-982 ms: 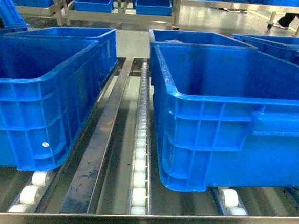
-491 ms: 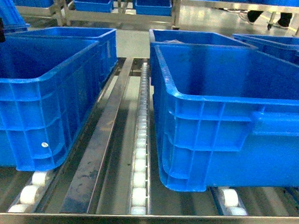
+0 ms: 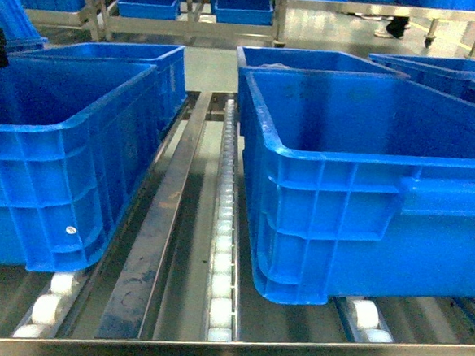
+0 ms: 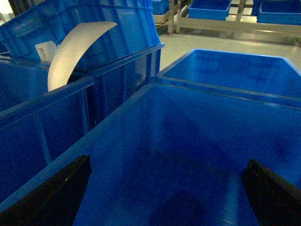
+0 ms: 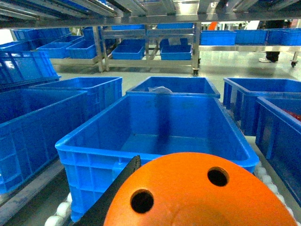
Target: Sort blue parts and orange caps into right shelf containers
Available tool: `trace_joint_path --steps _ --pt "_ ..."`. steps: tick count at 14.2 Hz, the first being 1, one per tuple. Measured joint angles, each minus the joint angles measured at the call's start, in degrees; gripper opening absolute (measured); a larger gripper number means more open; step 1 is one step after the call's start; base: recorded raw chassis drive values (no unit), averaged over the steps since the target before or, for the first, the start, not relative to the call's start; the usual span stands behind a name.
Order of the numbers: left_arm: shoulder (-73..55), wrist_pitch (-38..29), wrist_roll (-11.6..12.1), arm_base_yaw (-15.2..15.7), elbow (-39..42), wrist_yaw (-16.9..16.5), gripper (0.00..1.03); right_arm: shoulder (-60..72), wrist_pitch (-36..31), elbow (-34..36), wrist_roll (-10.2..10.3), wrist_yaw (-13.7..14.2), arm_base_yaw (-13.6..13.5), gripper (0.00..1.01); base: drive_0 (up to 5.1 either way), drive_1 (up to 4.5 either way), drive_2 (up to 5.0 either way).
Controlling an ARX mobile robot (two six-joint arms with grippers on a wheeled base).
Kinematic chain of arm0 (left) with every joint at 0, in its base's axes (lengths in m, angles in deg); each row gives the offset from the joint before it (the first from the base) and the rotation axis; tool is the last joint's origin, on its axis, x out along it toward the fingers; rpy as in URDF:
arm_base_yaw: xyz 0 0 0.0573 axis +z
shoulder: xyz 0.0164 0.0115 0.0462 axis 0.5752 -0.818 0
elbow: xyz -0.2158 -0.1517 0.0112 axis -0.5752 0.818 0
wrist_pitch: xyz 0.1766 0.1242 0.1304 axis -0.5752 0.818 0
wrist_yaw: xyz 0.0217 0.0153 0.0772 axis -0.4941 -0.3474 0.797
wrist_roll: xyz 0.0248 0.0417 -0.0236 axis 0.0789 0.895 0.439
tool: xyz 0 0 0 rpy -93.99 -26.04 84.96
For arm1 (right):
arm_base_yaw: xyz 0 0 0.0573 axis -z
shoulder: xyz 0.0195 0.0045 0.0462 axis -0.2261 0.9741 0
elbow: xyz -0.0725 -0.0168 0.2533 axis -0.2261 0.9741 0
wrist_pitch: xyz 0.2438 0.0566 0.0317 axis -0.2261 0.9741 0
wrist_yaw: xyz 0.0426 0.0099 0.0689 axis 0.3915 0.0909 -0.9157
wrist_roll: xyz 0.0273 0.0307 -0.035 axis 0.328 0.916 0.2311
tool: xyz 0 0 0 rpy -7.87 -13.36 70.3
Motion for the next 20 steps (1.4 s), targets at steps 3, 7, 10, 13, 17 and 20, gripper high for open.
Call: trace_joint_path --steps 3,7,10,13,17,20 --pt "0.00 0.00 0.00 0.00 0.00 0.00 0.98 0.00 0.00 0.00 0.00 0.00 0.00 0.42 0.0 0.00 0.0" --pt "0.72 -0.92 -3.56 0.02 0.83 -3.10 0.98 0.00 -0.02 0.00 0.00 0.00 0.00 0.42 0.0 0.00 0.0" --pt "5.35 -2.62 -4.61 -1.77 4.33 -3.26 0.98 0.00 0.00 0.00 0.00 0.00 0.00 0.42 0.0 0.00 0.0" --pt "11.91 -3.19 -4.85 -4.50 10.49 -2.60 0.98 0.00 0.00 0.00 0.00 -0.02 0.00 0.42 0.0 0.00 0.0" --pt "24.02 -1.64 -7.74 -5.35 21.49 -0.83 0.98 0.00 0.00 0.00 0.00 0.00 0.00 0.42 0.0 0.00 0.0" --pt "32.89 2.10 -9.25 -6.60 28.74 0.02 0.98 0.00 0.00 0.00 0.00 0.00 0.00 0.42 0.0 0.00 0.0"
